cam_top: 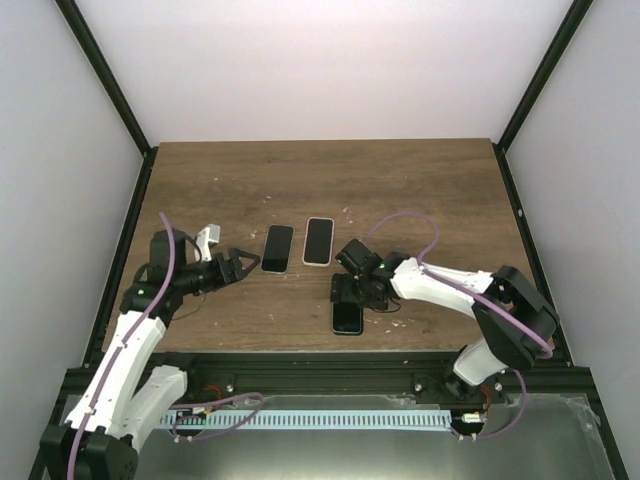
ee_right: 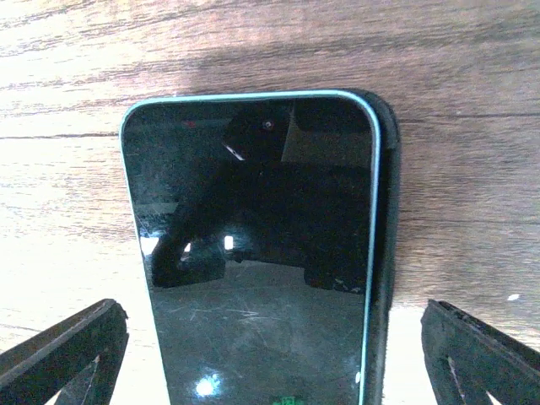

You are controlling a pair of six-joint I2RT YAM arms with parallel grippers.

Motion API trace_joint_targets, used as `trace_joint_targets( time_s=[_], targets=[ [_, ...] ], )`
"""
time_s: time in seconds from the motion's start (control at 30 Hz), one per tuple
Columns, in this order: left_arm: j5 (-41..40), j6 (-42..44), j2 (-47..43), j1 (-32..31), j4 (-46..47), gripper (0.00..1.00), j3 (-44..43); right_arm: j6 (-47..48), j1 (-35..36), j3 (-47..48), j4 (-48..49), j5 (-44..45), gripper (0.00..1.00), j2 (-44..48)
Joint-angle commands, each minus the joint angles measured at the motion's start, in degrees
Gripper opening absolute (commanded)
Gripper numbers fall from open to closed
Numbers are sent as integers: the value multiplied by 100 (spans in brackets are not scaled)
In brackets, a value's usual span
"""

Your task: Put the phone into the phone case

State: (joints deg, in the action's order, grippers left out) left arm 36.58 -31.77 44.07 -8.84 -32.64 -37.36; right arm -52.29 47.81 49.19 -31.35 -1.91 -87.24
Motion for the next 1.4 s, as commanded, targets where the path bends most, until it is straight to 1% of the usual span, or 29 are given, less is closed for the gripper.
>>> trace_joint_targets(
  time_s=[0.0, 0.07, 0.17, 0.27, 0.43, 0.5, 0.6, 0.73, 0.87, 1.03, 1.17, 1.27, 1.37],
  targets=[
    [182, 48, 269, -135, 129, 87, 17, 228, 15, 108, -192, 516, 96, 341],
    [139, 44, 428, -201, 154, 85, 56, 345, -71, -22, -125, 570, 96, 540],
    [208, 25, 634, -273, 286, 81, 133, 600, -260, -336, 196, 347, 95, 830],
    [217, -23, 898, -432, 447, 74, 166, 724, -420, -710, 611, 38, 89, 1086],
    [42, -282, 1484, -1029, 831, 71, 206, 702, -585, -1316, 1186, -202, 73, 1373],
    [-16, -428, 1763, -1287, 1050, 68, 236, 771, -669, -1553, 1402, -209, 63, 1433],
    [-2, -567, 2184, -1652, 1325, 64, 206, 888, -847, -1856, 1840, -577, 49, 1490],
    [117, -811, 2632, -1952, 1786, 58, 140, 836, -905, -1988, 2225, -911, 46, 1418],
    [-17, -936, 2878, -2217, 2038, 53, 96, 852, -913, -1997, 2443, -869, 43, 1260],
    [-196, -1049, 3121, -2271, 2323, 45, 221, 874, -914, -1910, 2688, -990, 38, 923],
    [-212, -1192, 3264, -2293, 2698, 44, 312, 945, -914, -1800, 2828, -1372, 37, 844],
    [-84, -1258, 3506, -2370, 2894, 43, 263, 1043, -914, -1817, 2585, -1218, 34, 1073],
    [-38, -1314, 3803, -2569, 3080, 41, 191, 1069, -918, -2019, 2539, -1105, 31, 1278]
  ],
)
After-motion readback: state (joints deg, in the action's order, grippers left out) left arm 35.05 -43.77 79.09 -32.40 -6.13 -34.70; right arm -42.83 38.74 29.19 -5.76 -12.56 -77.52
